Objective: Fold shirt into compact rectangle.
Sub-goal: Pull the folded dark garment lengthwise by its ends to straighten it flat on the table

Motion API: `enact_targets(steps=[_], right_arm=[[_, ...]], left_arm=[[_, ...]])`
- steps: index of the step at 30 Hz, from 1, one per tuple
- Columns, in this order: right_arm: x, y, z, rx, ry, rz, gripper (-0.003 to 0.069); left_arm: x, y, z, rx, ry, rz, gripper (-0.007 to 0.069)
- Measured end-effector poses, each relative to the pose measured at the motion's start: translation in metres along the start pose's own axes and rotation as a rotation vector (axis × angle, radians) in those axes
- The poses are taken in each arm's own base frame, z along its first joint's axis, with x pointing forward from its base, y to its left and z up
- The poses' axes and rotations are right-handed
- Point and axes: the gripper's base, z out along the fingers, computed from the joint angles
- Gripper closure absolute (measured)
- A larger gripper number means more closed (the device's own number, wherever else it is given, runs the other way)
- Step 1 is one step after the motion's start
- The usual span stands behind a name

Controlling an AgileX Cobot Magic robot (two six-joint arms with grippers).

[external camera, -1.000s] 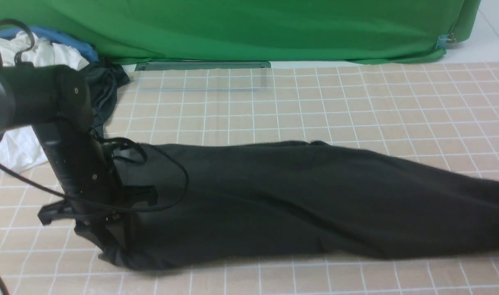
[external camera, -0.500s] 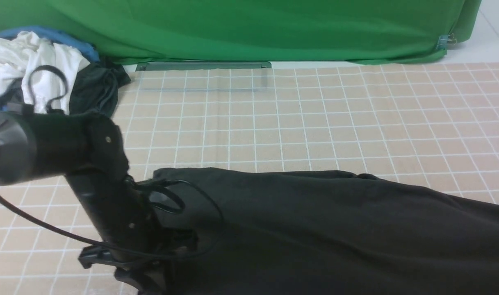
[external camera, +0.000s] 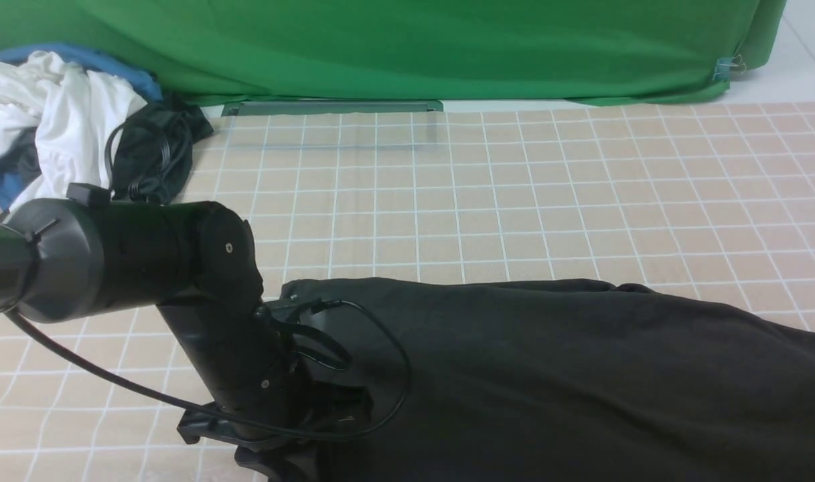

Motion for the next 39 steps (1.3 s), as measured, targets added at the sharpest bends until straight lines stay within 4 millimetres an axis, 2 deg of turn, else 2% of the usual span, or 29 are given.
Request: enact_targets(steps=[5,11,15,17,20,23,25,27,28,29,30,33,39], right_arm=[[-0.008,-0.003,-0.009,0.005,-0.011,0.01,0.0589],[-0.017,-0.005,-0.02,-0.004,-0.026,0.029,0.0589],[-0.017,-0.004,-0.02,-0.016,-0.026,0.03,0.0589],[-0.017,-0.002,-0.02,-0.03,-0.03,0.025,0.0589],[-0.018,-0.001,-0.02,-0.041,-0.035,0.03,0.0589],[-0.018,-0.001,-0.021,-0.044,-0.039,0.029,0.0589],[-0.018,-0.001,-0.021,-0.045,-0.039,0.03,0.0589],[-0.018,-0.001,-0.021,-0.05,-0.04,0.033,0.0589],[-0.018,0.0,-0.021,-0.051,-0.04,0.034,0.0589],[-0.018,0.0,-0.021,-0.057,-0.04,0.038,0.0589],[-0.019,0.0,-0.021,-0.061,-0.041,0.042,0.0589],[-0.019,0.001,-0.021,-0.062,-0.041,0.043,0.0589],[-0.017,0.005,-0.022,-0.067,-0.023,0.023,0.0589]], left_arm=[[-0.003,-0.002,-0.003,-0.007,0.004,-0.005,0.0485],[-0.01,-0.008,-0.023,-0.036,0.01,0.003,0.0249],[-0.013,-0.011,-0.049,-0.085,-0.077,-0.017,0.0109],[-0.014,-0.012,-0.063,-0.115,-0.127,-0.006,0.0067],[-0.012,-0.013,-0.08,-0.136,-0.199,-0.006,0.005],[-0.008,-0.017,-0.083,-0.086,-0.202,-0.036,0.0113],[-0.005,-0.02,-0.076,-0.02,-0.177,-0.047,0.0201],[-0.001,-0.022,-0.056,0.05,-0.149,-0.055,0.0361],[0.001,-0.021,-0.052,0.055,-0.139,-0.062,0.0376],[0.002,-0.018,-0.039,0.062,-0.142,-0.065,0.048],[0.005,-0.012,-0.025,0.049,-0.128,-0.076,0.0543],[0.01,-0.001,-0.009,0.009,-0.12,-0.101,0.0603],[0.007,0.011,-0.016,-0.014,-0.103,-0.169,0.0608]])
